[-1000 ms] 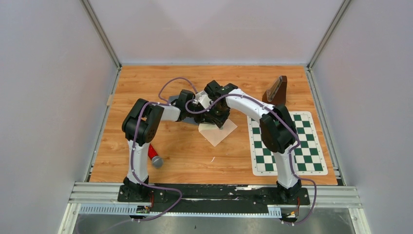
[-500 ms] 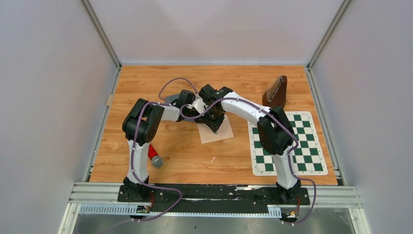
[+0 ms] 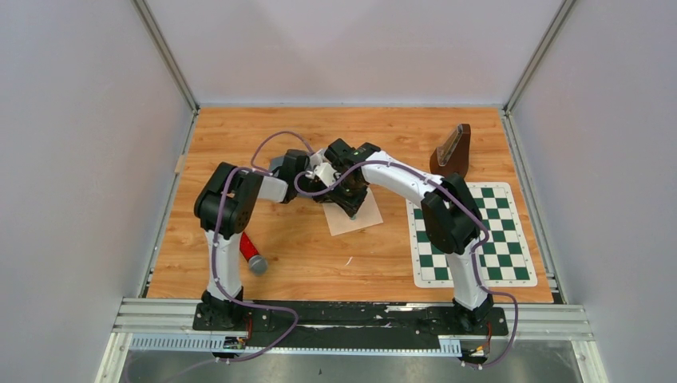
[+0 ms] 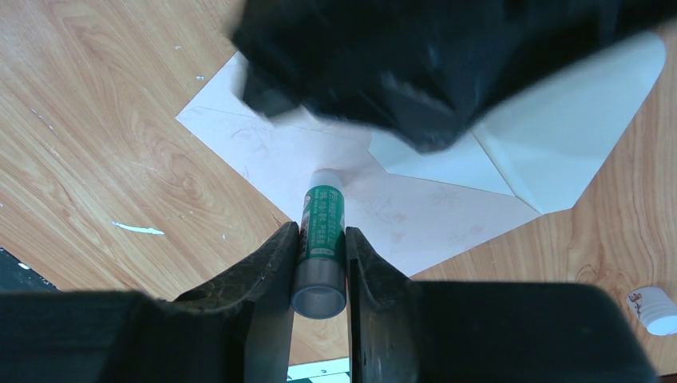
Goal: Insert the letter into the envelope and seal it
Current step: Paint the envelope at the center of the board.
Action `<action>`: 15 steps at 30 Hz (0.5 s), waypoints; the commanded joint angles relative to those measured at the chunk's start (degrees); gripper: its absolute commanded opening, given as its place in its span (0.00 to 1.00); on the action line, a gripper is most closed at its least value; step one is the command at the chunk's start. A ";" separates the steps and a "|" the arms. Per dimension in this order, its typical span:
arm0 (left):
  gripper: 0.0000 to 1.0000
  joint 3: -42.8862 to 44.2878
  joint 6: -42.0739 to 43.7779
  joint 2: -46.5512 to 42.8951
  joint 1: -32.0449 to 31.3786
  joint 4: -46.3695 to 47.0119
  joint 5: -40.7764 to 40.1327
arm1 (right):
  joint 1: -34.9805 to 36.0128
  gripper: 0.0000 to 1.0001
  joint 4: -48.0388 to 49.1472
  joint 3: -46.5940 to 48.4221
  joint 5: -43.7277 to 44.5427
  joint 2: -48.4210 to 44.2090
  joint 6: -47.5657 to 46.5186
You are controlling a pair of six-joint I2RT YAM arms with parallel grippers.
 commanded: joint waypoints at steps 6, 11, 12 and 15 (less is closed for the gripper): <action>0.10 -9.35 0.90 -12.30 8.23 1.47 10.90 | -0.44 0.00 1.22 0.26 -0.49 0.57 1.73; 0.03 -6.65 6.15 -8.64 8.08 -6.66 11.37 | -0.77 0.00 1.25 1.67 -0.04 1.23 1.53; 0.02 -5.49 6.71 -8.01 7.76 -8.92 11.25 | -0.81 0.00 1.26 1.68 0.00 1.20 1.49; 0.01 -2.91 9.52 -5.17 6.17 -13.67 10.45 | -0.99 0.00 1.17 1.23 0.22 0.87 1.44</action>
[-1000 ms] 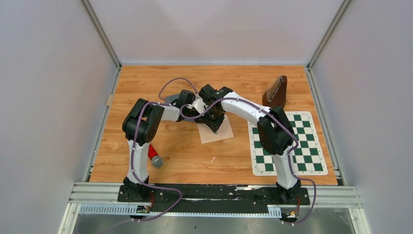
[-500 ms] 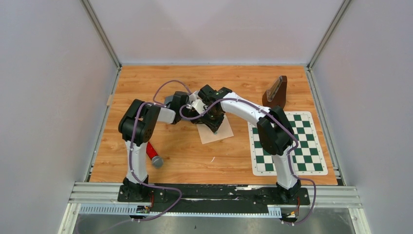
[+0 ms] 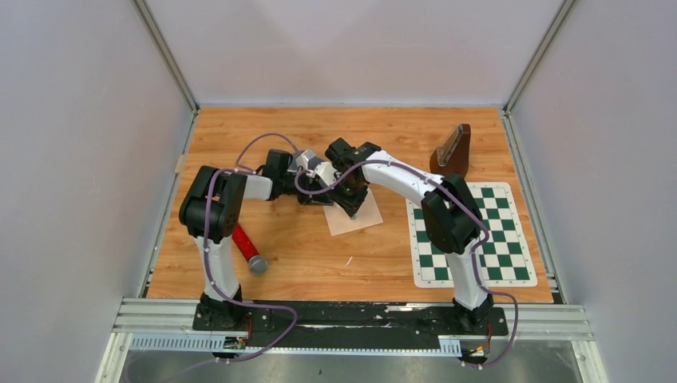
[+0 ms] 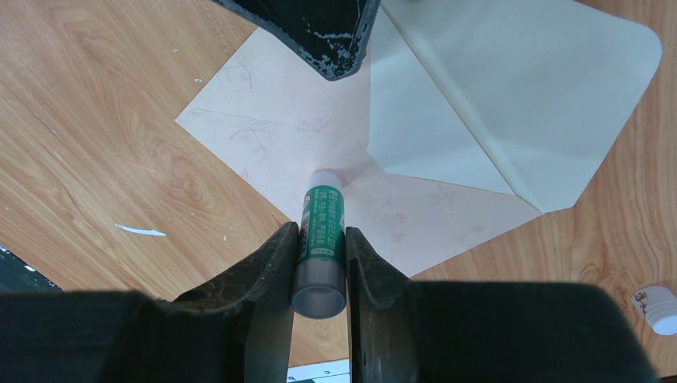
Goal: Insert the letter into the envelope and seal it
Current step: Paint the envelope at the center of the board.
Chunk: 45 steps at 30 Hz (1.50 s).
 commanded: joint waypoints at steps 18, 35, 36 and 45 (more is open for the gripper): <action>0.00 11.15 12.79 8.27 -5.52 -25.56 -12.98 | -1.23 0.00 0.85 6.42 -0.50 3.92 0.84; 0.00 11.94 12.97 9.48 -5.53 -26.37 -12.93 | -3.61 0.00 9.88 1.02 0.90 -0.37 2.37; 0.00 11.90 12.97 9.50 -5.57 -26.37 -12.89 | -3.74 0.00 10.51 0.07 0.73 -1.18 2.33; 0.00 11.93 12.80 9.72 -5.52 -26.35 -12.94 | -3.95 0.00 18.92 -10.82 -1.78 -10.47 2.09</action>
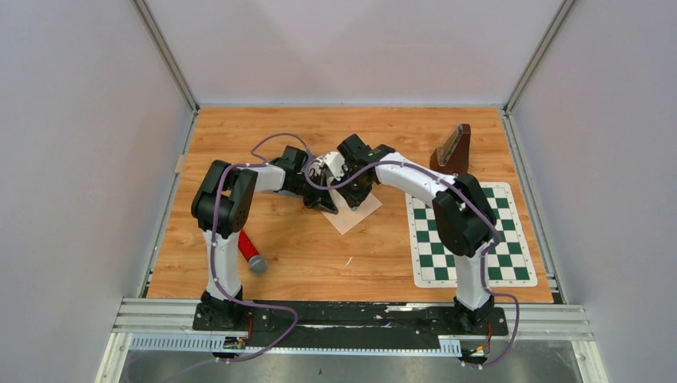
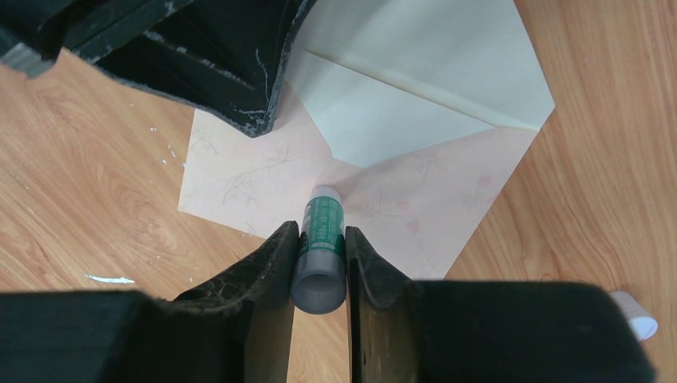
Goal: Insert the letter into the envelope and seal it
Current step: Paint the envelope at the center of the board.
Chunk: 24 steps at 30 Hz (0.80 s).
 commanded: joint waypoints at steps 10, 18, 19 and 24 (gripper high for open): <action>0.00 -0.40 2.81 3.34 -0.65 -1.23 -7.20 | -0.41 0.00 19.93 -17.79 -2.61 -14.56 -2.28; 0.00 -0.08 2.72 4.03 -0.70 -1.22 -6.62 | -0.40 0.00 22.30 -18.70 -2.55 -12.66 -2.66; 0.00 -0.12 2.67 4.06 -0.67 -1.12 -6.47 | -0.40 0.00 22.32 -18.37 -2.64 -12.13 -2.32; 0.00 -0.11 2.63 4.19 -0.71 -1.16 -6.33 | -0.41 0.00 22.70 -16.27 -3.10 -10.28 -1.68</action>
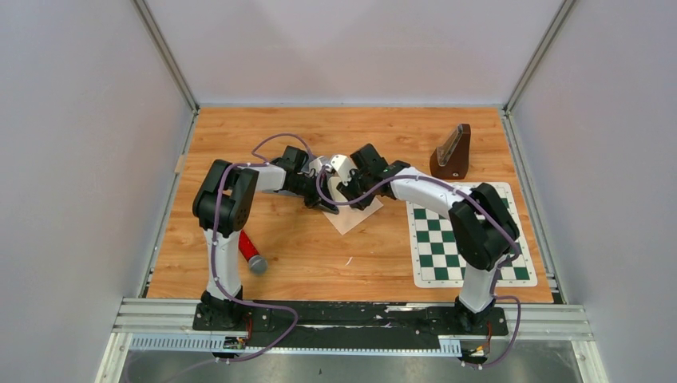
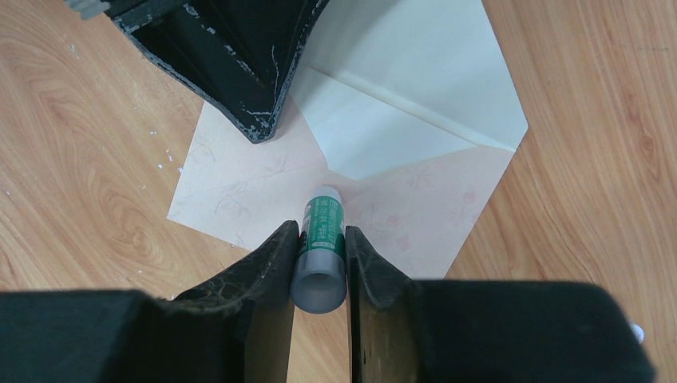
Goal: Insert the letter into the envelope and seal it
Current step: Paint the envelope at the center of the board.
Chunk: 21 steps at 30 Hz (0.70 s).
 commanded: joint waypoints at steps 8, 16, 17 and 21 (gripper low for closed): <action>0.00 -0.19 2.77 3.71 -0.74 -1.53 -7.52 | -0.02 0.00 1.74 3.67 -2.48 3.25 -0.27; 0.00 0.33 2.83 4.34 -0.74 -2.03 -7.51 | 1.34 0.00 -2.25 4.51 -4.37 3.94 -0.49; 0.00 0.40 2.84 4.33 -0.74 -2.07 -7.50 | 1.56 0.00 -2.44 4.43 -4.48 3.82 -0.50; 0.00 0.33 2.85 4.31 -0.74 -2.08 -7.56 | 1.86 0.00 -3.30 3.99 -3.46 3.62 -1.03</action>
